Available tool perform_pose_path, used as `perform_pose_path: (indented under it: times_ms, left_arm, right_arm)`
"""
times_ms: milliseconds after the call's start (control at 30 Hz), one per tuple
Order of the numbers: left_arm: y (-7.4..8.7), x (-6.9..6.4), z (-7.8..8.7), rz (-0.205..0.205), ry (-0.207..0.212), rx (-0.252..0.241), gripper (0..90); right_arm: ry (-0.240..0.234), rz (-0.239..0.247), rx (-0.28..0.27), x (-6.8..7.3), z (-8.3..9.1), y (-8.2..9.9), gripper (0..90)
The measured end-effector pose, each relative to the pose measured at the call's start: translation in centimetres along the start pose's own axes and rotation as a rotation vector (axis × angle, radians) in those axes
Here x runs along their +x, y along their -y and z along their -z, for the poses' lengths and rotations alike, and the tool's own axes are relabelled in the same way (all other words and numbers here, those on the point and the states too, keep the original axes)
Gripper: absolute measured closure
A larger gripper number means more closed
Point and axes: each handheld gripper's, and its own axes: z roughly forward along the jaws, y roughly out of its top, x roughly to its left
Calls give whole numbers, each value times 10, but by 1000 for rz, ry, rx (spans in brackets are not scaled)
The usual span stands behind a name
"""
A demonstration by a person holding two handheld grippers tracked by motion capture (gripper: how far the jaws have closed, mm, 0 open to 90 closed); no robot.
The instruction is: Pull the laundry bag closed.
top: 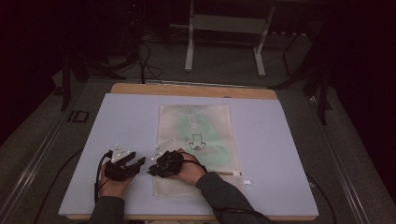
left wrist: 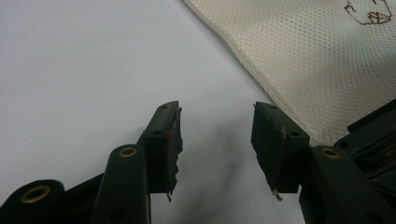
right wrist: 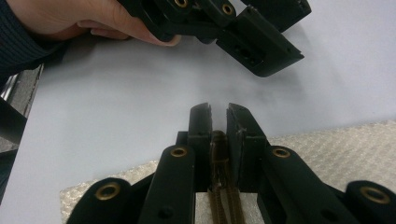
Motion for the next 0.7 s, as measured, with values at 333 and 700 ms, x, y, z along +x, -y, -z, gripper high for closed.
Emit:
perform_pose_path:
  times_ms: [333,700]
  left_arm:
    - [0,0,0,-1,-1,0,515]
    - [0,0,0,-1,-3,2,515]
  right_arm:
    - [7,10,-24,2,13,0,807]
    - [16,11,-18,2,29,14,808]
